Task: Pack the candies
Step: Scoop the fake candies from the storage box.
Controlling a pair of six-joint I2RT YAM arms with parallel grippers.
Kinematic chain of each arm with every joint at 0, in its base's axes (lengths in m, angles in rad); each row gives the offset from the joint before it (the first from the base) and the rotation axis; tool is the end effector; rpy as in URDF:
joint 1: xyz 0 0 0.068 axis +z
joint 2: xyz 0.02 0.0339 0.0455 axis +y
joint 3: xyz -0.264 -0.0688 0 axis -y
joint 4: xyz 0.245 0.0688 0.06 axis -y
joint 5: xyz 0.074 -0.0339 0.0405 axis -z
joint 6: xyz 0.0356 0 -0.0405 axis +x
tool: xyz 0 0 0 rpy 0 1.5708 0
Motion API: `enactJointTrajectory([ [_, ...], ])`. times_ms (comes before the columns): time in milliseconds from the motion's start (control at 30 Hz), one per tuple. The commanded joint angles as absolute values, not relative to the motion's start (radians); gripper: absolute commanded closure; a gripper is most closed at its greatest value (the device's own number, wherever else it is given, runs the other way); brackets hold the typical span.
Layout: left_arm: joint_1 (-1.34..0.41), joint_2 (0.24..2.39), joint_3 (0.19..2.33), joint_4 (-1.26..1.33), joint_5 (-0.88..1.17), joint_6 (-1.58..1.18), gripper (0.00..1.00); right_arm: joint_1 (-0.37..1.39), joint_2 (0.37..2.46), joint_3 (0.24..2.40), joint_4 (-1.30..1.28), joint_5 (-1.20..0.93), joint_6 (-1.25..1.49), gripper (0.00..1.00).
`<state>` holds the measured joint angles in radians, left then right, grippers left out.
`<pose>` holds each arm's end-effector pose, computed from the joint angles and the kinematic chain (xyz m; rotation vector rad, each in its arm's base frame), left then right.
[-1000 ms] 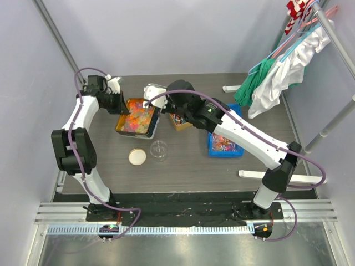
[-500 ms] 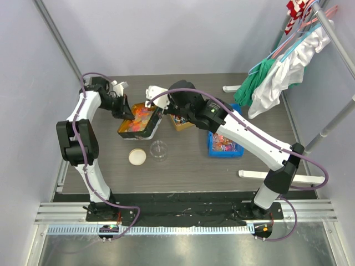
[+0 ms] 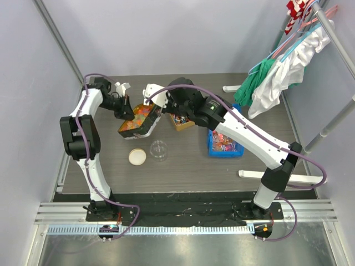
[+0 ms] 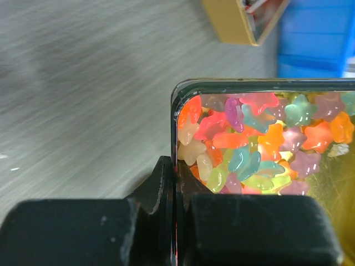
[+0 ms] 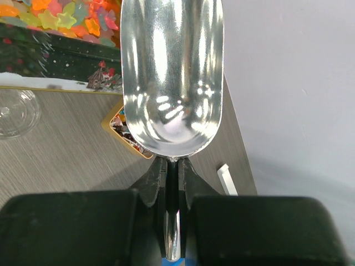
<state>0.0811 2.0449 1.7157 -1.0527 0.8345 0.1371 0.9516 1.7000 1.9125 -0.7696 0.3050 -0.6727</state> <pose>0.4109 0.0069 0.2298 0.1851 2.6408 -1.1382 0.2249 0.2971 0.4285 -1.3979 1.5715 -0.1572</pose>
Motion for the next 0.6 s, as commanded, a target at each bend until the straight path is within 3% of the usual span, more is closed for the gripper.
enactJointTrajectory([
  [0,0.084,1.919,1.665,-0.945,0.717,0.085,1.00,0.953,1.698,1.976,-0.758,0.302,-0.650,0.99],
  [167,0.081,1.822,1.592,-0.766,0.468,0.068,1.00,0.962,1.716,1.968,-0.761,0.319,-0.655,0.99],
  [567,0.009,1.669,1.408,-0.534,0.203,0.015,1.00,0.997,1.888,2.019,-0.793,0.397,-0.670,0.99],
])
